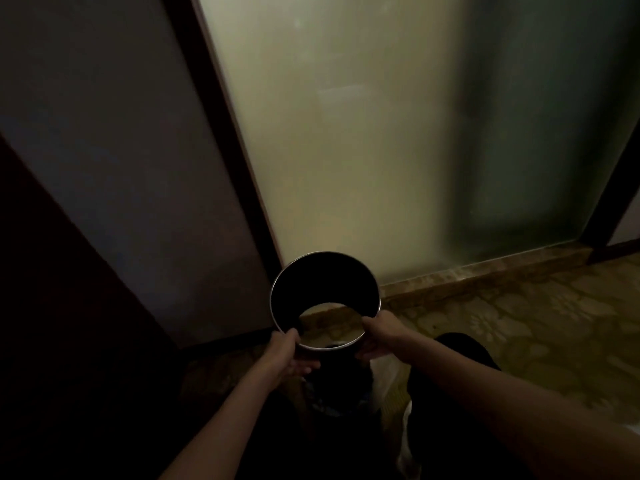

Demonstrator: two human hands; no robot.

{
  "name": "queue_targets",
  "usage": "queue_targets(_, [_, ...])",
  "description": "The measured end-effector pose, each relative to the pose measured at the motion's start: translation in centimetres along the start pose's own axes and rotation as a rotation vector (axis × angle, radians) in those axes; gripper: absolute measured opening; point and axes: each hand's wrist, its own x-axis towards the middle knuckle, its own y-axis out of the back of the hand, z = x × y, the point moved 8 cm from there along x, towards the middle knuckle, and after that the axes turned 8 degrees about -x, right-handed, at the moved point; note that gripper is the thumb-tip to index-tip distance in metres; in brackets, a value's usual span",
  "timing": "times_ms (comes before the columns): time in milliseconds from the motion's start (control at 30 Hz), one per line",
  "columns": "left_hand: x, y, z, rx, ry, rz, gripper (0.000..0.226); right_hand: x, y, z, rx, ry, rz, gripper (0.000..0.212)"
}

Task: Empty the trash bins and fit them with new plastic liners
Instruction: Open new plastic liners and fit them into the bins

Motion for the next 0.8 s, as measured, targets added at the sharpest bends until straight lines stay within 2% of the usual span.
queue_targets(200, [0.6,1.8,-0.7,-0.004,0.005,-0.019,0.014,0.9,-2.0,0.0,-0.009,0.003,-0.024,0.017])
queue_targets(467, [3.6,0.9,-3.8,-0.020,0.094,-0.025,0.025,4.0,-2.4,3.8,-0.034,-0.129,-0.082,0.018])
queue_targets(567, [5.4,0.3,-5.5,-0.007,0.144,-0.046,0.038,5.2,-2.5,5.8,-0.040,-0.167,-0.106,0.025])
queue_targets(800, [8.3,-0.4,-8.4,0.025,0.213,-0.071,0.041,8.5,-2.6,10.2,-0.062,-0.266,-0.109,0.036])
